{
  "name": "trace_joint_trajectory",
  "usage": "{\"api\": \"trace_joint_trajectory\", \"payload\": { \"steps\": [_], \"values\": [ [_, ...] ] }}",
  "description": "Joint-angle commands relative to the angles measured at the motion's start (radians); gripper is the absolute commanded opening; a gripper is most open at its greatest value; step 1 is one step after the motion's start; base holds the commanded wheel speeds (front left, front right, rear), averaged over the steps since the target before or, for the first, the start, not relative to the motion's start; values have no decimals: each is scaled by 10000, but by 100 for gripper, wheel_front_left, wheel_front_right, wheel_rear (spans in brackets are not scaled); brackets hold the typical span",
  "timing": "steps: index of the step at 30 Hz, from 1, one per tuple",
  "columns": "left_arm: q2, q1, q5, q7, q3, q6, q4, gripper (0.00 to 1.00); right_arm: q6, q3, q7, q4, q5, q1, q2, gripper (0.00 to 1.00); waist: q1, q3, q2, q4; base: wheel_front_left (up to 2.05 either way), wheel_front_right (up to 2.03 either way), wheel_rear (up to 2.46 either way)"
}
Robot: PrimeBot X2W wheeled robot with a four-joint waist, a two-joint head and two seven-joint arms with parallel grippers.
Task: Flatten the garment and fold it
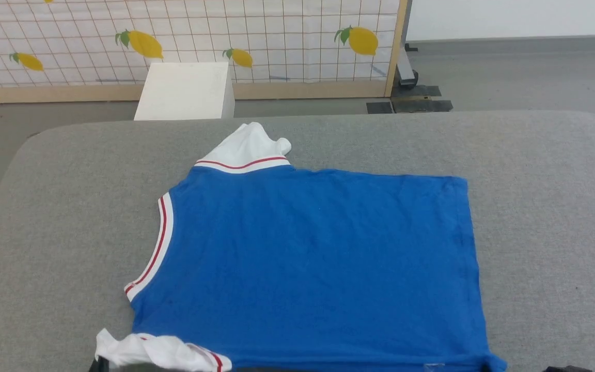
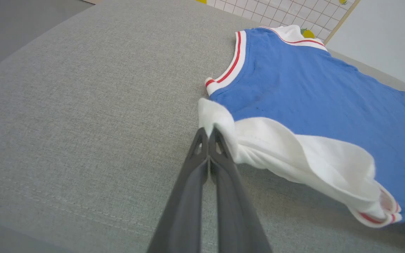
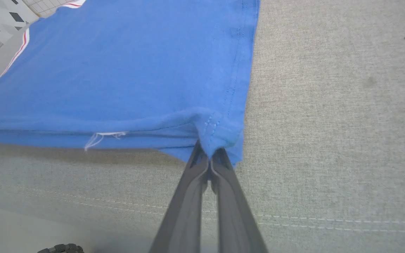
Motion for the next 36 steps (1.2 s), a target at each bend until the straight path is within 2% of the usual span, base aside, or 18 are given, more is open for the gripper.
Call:
{"api": "trace_joint_trajectory", "payload": {
  "steps": [1,6,7,15,28,29,30,31,32,36],
  "values": [
    [101,-200,-88,-99,115,-14,-65,0,-21,-142,118,-113,-101,-142,41,0,2,191,120,-36,0,0,0],
    [210,-1799,24,-97,-77,-402,235,0,-21,-234,470,12,-145,-1161,99,0,2,667,120,-49,0,0,0],
    [220,-2667,108,-93,-229,-611,634,0,-21,-196,597,244,-128,-1806,-21,0,2,896,120,-106,0,0,0],
    [150,-5086,131,-15,-614,-1330,2595,0,-21,285,899,1570,107,-4001,-627,0,2,1607,120,-256,0,0,0],
    [-277,-7323,-32,-307,-1049,-2383,6131,0,-21,1660,736,4031,309,-6386,-1066,0,2,2439,120,-345,0,0,0],
    [-343,-7396,-85,-328,-1080,-2466,6331,31,-21,1756,679,4226,336,-6480,-1069,23,2,2444,120,-342,0,0,0],
    [-377,-7444,-101,-367,-1106,-2517,6472,48,-21,1815,608,4369,354,-6540,-1071,46,2,2437,120,-337,0,0,0],
    [-429,-7489,-147,-439,-1111,-2573,6629,89,-21,1882,511,4538,386,-6595,-1072,100,2,2416,120,-325,0,0,0],
    [-478,-7506,-209,-486,-1101,-2616,6749,100,-21,1928,438,4667,418,-6622,-1075,100,2,2381,120,-313,0,0,0],
    [-586,-7414,-448,-766,-1000,-2756,7052,100,-21,2103,-160,4993,558,-6539,-1091,100,2,2059,120,-245,0,0,0]
  ]
}}
